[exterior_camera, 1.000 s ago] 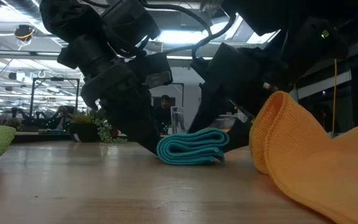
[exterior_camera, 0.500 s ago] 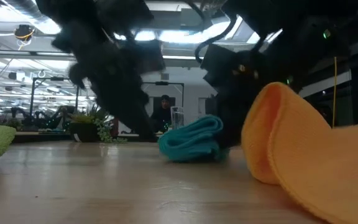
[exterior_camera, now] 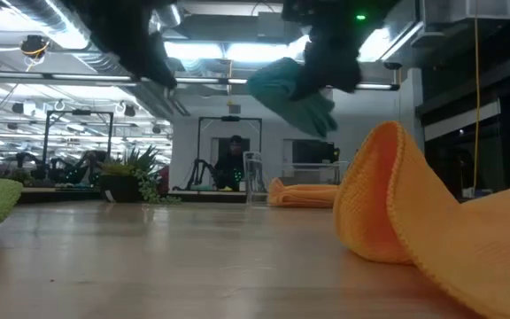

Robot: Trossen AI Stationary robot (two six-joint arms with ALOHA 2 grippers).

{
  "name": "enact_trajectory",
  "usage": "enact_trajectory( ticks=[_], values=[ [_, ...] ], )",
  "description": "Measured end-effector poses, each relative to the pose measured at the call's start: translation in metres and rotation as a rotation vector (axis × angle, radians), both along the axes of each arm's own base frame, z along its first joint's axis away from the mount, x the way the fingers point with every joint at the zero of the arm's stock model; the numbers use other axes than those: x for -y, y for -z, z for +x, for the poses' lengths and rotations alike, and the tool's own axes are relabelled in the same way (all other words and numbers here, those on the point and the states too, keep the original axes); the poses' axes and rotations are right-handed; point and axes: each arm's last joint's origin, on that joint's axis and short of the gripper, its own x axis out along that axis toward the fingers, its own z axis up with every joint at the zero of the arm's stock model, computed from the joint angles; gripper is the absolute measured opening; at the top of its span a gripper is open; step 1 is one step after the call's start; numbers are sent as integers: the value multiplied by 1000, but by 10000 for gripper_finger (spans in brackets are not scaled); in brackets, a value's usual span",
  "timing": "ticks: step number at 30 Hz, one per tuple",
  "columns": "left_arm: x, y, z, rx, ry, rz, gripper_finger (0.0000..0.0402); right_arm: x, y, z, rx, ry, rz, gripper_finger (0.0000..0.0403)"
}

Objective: Fold microfiber towels
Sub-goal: Put the blue towel into the transparent bin

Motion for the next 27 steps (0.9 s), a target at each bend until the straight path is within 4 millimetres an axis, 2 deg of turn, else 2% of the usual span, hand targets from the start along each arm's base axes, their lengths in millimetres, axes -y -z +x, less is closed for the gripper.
enact_trajectory(
  ticks=[2, 4, 11, 14, 18, 24, 27],
  values=[
    [-1, -6, -6, 15, -3, -1, 80, 28, -13, 4, 13, 73, -3, 17],
    [-3, -10, -9, 28, -5, -1, 80, 59, -18, 6, 1, 135, -7, 17],
    [-5, -7, -13, -19, -27, 45, 80, 168, 12, 2, -84, 342, 127, 17],
    [-7, -3, -14, -48, -53, 83, 80, 198, 22, -4, -82, 395, 182, 17],
    [-8, -3, -15, -54, -81, 118, 80, 214, 28, -6, -67, 415, 216, 17],
    [-8, -3, -15, -51, -84, 120, 80, 220, 37, -4, -40, 433, 278, 16],
    [-8, -3, -15, -51, -84, 120, 80, 220, 39, -4, -24, 448, 291, 47]
  ],
)
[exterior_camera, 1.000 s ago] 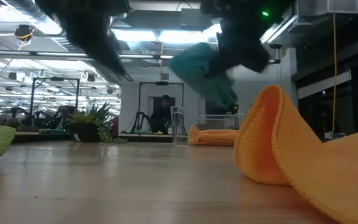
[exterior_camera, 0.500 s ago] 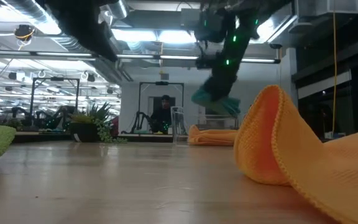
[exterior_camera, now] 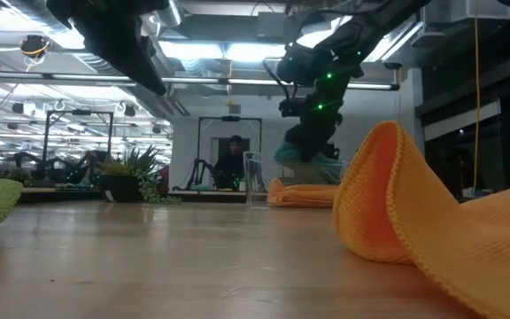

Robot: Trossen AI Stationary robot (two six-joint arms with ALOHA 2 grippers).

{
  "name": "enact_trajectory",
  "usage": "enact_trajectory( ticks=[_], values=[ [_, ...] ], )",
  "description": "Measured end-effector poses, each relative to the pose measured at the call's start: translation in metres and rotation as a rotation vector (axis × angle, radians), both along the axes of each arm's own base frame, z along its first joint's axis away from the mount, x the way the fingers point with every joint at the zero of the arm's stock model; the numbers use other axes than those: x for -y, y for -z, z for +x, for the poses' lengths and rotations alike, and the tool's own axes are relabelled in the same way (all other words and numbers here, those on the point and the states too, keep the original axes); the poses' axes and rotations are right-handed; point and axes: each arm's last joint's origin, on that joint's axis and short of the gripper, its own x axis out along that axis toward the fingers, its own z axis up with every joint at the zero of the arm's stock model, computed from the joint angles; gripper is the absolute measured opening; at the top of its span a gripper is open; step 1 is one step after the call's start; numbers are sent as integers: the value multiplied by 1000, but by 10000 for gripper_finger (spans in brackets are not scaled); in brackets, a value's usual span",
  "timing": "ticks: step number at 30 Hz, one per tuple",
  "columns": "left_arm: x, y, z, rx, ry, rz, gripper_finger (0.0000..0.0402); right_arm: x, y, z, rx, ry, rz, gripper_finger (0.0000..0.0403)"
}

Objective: Fold microfiber towels
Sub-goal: Put the blue towel into the transparent bin

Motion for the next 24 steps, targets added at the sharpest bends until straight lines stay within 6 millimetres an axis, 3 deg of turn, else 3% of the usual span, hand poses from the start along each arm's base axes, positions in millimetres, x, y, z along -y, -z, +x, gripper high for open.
enact_trajectory(
  ticks=[5, 11, 17, 21, 24],
  values=[
    [0, 1, -1, -9, 0, 2, 80, -1, 1, 1, 32, -22, 51, 125],
    [0, 1, -1, -16, -1, 3, 80, -4, 0, 2, 77, -46, 132, 182],
    [0, 1, -1, -16, -1, 4, 80, -10, -25, 4, 140, -92, 293, 200],
    [0, 1, -1, -16, -2, 2, 80, -5, -52, 7, 226, 88, 261, 196],
    [0, 1, -1, -13, -3, 1, 80, 7, -49, 5, 285, 205, 321, 188]
  ],
)
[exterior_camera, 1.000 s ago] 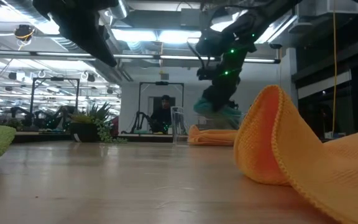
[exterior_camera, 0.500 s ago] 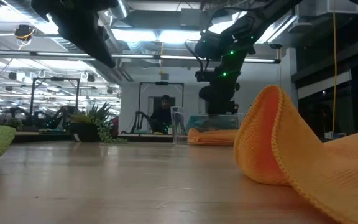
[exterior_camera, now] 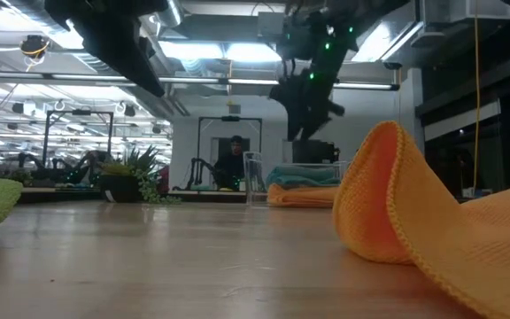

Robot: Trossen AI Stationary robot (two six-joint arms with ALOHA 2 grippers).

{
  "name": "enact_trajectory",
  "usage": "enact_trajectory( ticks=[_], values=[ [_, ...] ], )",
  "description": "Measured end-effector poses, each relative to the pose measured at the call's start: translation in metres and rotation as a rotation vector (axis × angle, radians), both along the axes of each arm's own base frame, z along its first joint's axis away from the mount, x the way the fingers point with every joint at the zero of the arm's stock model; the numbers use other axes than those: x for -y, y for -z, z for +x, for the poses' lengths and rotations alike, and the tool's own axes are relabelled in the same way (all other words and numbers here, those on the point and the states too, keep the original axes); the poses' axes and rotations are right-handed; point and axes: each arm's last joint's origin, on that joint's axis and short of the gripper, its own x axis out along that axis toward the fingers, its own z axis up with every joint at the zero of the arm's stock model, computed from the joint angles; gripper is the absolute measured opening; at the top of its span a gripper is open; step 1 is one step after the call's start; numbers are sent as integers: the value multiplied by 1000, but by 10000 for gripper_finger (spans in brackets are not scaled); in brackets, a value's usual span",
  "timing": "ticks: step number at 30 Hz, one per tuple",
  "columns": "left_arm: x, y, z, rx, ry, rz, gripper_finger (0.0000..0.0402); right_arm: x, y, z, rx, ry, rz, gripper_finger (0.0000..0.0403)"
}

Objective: Fold microfiber towels
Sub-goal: Put the blue towel into the transparent bin

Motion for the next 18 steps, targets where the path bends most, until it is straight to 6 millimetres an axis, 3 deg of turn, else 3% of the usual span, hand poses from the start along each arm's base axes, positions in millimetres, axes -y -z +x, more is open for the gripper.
enact_trajectory(
  ticks=[5, 9, 18],
  values=[
    [0, 0, 0, 4, 0, -1, 80, 19, 36, 6, -45, 64, 77, 170],
    [0, 0, 0, 2, 0, 0, 80, 23, 64, 8, -56, 52, 245, 161],
    [0, 0, 0, 0, 2, 2, 80, 25, 75, 7, -78, 92, 300, 159]
  ],
)
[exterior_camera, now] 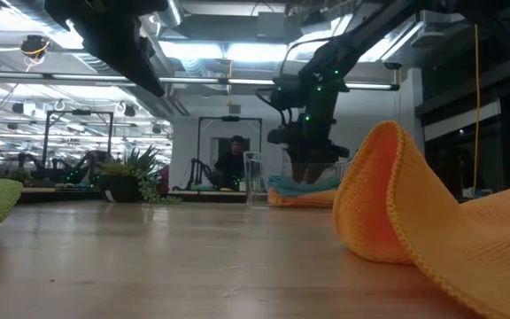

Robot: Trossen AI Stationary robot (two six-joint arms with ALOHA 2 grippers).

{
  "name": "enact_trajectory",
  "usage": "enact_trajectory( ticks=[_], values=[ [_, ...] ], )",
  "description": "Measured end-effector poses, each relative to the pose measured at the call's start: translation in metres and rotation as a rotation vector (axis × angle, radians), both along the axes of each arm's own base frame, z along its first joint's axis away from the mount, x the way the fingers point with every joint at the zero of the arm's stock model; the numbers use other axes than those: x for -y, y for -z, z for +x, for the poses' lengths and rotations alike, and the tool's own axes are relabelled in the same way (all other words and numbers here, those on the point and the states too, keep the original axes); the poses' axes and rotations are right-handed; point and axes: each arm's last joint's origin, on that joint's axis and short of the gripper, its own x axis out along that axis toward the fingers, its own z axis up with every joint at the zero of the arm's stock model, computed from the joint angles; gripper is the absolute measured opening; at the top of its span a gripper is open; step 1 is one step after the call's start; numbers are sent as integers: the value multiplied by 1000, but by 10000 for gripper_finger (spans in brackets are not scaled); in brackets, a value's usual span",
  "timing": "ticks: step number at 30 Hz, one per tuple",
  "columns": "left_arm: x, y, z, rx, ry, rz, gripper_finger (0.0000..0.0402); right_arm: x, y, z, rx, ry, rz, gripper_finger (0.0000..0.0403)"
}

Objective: Fold microfiber towels
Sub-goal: Put the blue towel into the transparent bin, then adjust the green towel on the table

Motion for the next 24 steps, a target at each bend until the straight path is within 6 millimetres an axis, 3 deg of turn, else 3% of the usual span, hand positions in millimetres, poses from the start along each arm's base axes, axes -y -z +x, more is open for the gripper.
enact_trajectory(
  ticks=[5, 8, 16, 20, 24],
  values=[
    [0, 0, 0, 0, 0, 0, 80, -1, 0, -1, -21, -26, 0, 159],
    [0, 0, 0, 0, 0, 0, 80, 1, -12, 1, -31, -66, -9, 159],
    [0, 0, 0, 0, -1, -1, 80, -3, -96, 7, -76, -132, -53, 159],
    [0, 0, 0, 2, -6, -6, 80, -27, -138, 4, -143, -222, -48, 159],
    [0, 0, 0, 2, -8, -7, 80, -58, -167, 1, -200, -306, -50, 159]
  ],
)
